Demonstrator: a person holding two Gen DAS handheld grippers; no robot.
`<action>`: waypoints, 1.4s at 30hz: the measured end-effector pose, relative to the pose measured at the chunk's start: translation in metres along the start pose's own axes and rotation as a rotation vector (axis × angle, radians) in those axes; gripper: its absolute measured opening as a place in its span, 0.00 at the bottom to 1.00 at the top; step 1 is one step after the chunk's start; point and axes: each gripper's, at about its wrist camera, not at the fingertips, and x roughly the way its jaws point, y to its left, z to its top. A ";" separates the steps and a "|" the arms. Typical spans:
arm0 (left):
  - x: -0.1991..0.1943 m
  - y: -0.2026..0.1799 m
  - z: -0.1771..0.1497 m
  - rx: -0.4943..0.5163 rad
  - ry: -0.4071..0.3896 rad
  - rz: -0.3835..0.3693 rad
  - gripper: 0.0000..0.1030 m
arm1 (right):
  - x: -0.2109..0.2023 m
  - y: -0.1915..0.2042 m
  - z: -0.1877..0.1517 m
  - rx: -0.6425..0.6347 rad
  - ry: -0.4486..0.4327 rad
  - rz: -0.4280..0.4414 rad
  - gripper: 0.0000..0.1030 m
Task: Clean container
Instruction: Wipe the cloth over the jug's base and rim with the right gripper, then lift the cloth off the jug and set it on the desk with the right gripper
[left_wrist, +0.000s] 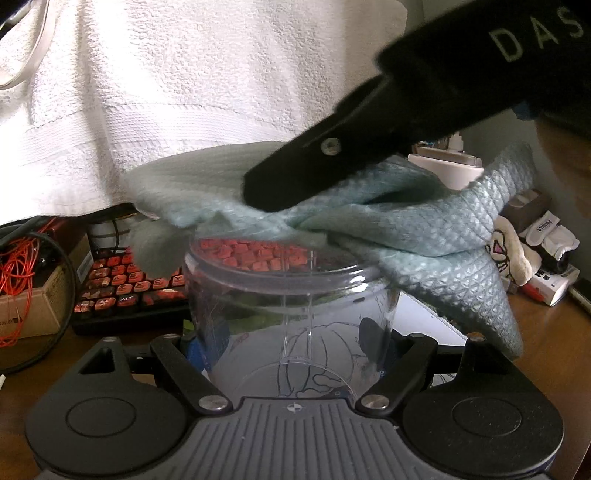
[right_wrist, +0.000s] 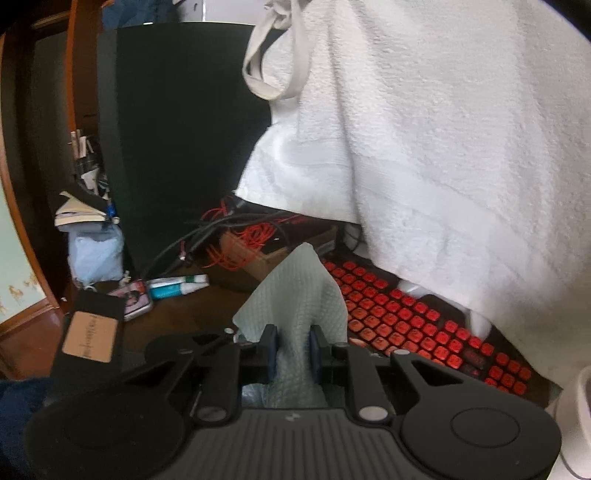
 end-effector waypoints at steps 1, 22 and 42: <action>0.000 0.000 0.000 0.000 0.000 0.000 0.81 | -0.001 -0.001 -0.001 0.007 -0.001 -0.005 0.16; 0.002 0.004 -0.002 -0.002 0.000 0.001 0.81 | -0.081 -0.026 -0.023 0.242 -0.232 -0.057 0.13; -0.002 0.006 -0.003 -0.001 0.009 -0.008 0.83 | -0.044 -0.047 -0.118 0.494 -0.086 -0.266 0.14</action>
